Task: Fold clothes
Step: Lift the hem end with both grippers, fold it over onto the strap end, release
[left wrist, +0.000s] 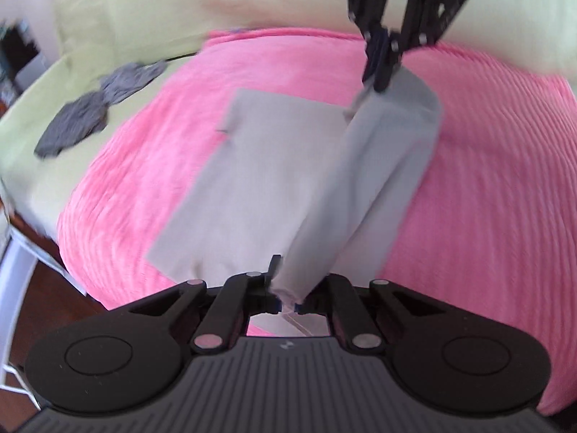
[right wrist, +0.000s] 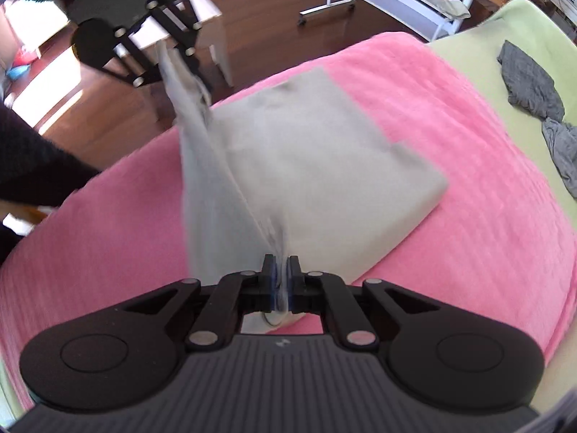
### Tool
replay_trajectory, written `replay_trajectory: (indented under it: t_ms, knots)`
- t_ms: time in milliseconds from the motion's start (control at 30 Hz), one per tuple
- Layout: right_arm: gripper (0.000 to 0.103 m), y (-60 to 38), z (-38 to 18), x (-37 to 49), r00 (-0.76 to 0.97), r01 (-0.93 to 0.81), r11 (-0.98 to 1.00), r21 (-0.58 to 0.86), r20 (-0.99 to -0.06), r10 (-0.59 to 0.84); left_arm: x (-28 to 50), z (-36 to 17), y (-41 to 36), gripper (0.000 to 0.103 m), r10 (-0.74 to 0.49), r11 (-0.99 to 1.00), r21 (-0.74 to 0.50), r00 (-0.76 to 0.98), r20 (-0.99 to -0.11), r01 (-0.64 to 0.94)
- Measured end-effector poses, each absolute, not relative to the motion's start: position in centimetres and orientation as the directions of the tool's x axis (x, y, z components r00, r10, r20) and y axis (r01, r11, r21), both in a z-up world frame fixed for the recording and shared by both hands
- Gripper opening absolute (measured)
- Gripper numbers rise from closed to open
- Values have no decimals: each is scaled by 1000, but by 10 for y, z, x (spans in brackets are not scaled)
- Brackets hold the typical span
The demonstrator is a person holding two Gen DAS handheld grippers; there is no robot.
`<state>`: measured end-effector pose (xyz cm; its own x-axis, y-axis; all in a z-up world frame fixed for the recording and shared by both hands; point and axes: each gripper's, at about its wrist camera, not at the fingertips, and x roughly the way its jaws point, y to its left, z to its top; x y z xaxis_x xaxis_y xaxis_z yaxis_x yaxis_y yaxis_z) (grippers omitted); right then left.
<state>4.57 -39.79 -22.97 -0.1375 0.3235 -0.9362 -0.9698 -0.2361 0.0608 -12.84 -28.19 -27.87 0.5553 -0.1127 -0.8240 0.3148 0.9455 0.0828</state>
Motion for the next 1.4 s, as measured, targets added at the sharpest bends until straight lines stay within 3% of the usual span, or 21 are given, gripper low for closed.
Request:
replay_trajectory:
  t_ms: [133,200,233,267,367,467,633,833,900,933,967,1100,1267,1400]
  knots:
    - [6,-348,-264,89,-175,-975,-185,125,-941,289,-93,-305,-248,5,-122,966,17,509,-852,259]
    - [17,-335,-277,103,-174,-980,-142,140,-947,270,-85,-324,-244,5,-128,968,-4,477,-870,252]
    - [31,-330,-283,112,-162,-985,-97,141,-951,264,-87,-326,-244,5,-133,967,-10,472,-872,255]
    - [32,-329,-284,118,-155,-988,-66,143,-950,271,-88,-328,-244,5,-140,966,-16,469,-872,258]
    - [34,-346,-272,140,-150,-975,106,194,-931,333,-88,-332,-241,5,-171,967,-58,463,-870,248]
    - [34,-381,-263,158,-212,-897,282,340,-892,400,-87,-333,-232,7,-193,970,-100,460,-867,220]
    - [35,-430,-288,169,-293,-649,531,544,-823,486,-91,-331,-237,8,-163,971,-56,470,-867,232]
    - [36,-445,-315,172,-327,-421,601,679,-732,598,-90,-333,-244,8,-128,976,-24,481,-867,216]
    - [25,-442,-315,167,-308,-451,583,676,-731,609,-89,-333,-245,8,-122,977,-19,480,-869,213]
    - [12,-439,-310,163,-278,-498,564,659,-738,615,-90,-331,-245,8,-118,978,-17,483,-868,207]
    - [9,-437,-306,161,-262,-525,551,649,-739,621,-90,-329,-245,8,-114,979,-16,485,-867,201]
    - [6,-428,-272,148,-236,-665,422,616,-709,664,-95,-315,-244,7,-84,984,13,521,-849,179]
    - [6,-412,-230,133,-128,-845,270,461,-666,735,-102,-294,-242,5,12,990,94,616,-788,101]
    - [11,-405,-239,139,-21,-887,296,355,-671,741,-93,-300,-237,10,67,993,111,608,-791,35]
